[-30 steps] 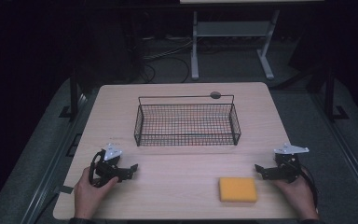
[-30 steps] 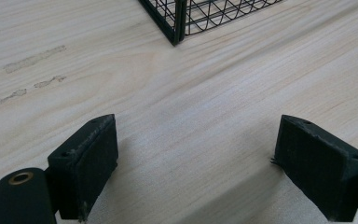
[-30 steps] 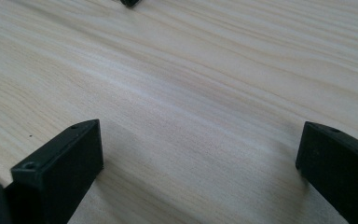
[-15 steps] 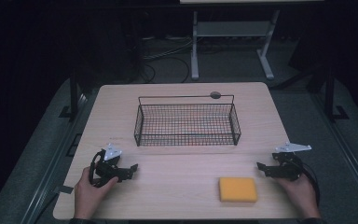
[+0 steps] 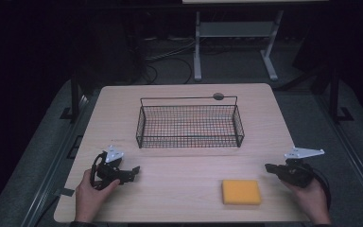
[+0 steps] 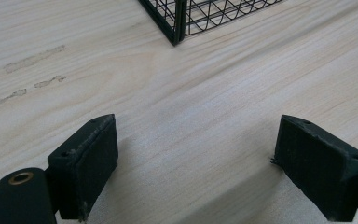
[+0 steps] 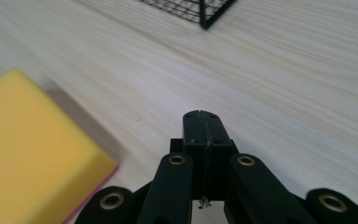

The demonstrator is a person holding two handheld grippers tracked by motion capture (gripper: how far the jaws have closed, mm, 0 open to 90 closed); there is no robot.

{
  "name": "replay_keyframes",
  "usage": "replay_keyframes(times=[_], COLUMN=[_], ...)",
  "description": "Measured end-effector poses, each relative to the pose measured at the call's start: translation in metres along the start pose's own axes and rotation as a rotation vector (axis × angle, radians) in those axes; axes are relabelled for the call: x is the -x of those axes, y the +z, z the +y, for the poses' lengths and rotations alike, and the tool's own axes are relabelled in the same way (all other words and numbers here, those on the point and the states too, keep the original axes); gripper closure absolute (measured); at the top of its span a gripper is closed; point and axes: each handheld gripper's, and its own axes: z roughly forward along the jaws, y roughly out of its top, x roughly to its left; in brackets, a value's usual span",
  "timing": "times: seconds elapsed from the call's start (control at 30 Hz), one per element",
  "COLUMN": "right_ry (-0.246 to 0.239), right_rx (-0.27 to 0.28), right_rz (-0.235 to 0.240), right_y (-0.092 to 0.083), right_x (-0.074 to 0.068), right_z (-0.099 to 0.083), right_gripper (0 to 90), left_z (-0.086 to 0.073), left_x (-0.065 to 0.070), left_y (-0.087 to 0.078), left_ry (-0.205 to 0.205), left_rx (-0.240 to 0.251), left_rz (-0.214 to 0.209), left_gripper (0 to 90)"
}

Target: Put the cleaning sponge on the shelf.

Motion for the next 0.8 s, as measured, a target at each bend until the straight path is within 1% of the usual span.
replay_keyframes(times=[0.03, 0.13, 0.17, 0.23, 0.27, 0.3, 0.43, 0.57, 0.6, 0.67, 0.7, 0.73, 0.8], right_ry=[-0.005, -0.020, -0.017, -0.029, -0.029, -0.026, -0.042, -0.054, -0.054, -0.067, -0.067, -0.086, -0.093], right_rx=[0.004, 0.016, 0.014, 0.016, 0.016, 0.007, 0.009, 0.017, 0.017, 0.026, 0.026, 0.030, 0.029], right_rz=[0.020, 0.042, 0.049, 0.059, 0.059, 0.072, 0.102, 0.133, 0.133, 0.166, 0.166, 0.181, 0.199], right_y=[-0.003, -0.007, -0.009, -0.010, -0.010, -0.011, -0.012, -0.012, -0.012, -0.011, -0.011, -0.009, -0.006], right_x=[-0.003, -0.009, -0.012, -0.016, -0.016, -0.021, -0.030, -0.038, -0.038, -0.043, -0.043, -0.047, -0.053], right_z=[-0.001, -0.003, -0.003, -0.006, -0.006, -0.009, -0.011, -0.010, -0.010, -0.008, -0.008, -0.005, -0.003], right_gripper=[90.0, 90.0, 90.0, 90.0, 90.0, 90.0, 90.0, 90.0, 90.0, 90.0, 90.0, 90.0, 90.0], left_z=[0.000, 0.000, 0.000, 0.000, 0.000, 0.000, 0.000, 0.000, 0.000, 0.000, 0.000, 0.000, 0.000], left_x=[0.000, 0.000, 0.000, 0.000, 0.000, 0.000, 0.000, 0.000, 0.000, 0.000, 0.000, 0.000, 0.000], left_y=[0.000, 0.000, 0.000, 0.000, 0.000, 0.000, 0.000, 0.000, 0.000, 0.000, 0.000, 0.000, 0.000], left_ry=[0.000, 0.000, 0.000, 0.000, 0.000, 0.000, 0.000, 0.000, 0.000, 0.000, 0.000, 0.000, 0.000], left_rx=[0.000, 0.000, 0.000, 0.000, 0.000, 0.000, 0.000, 0.000, 0.000, 0.000, 0.000, 0.000, 0.000], left_rz=[0.000, 0.000, 0.000, 0.000, 0.000, 0.000, 0.000, 0.000, 0.000, 0.000, 0.000, 0.000, 0.000], left_gripper=[12.5, 12.5, 12.5, 12.6, 12.6, 12.5, 12.5, 12.5, 12.6, 12.6, 12.6, 12.5, 12.6])
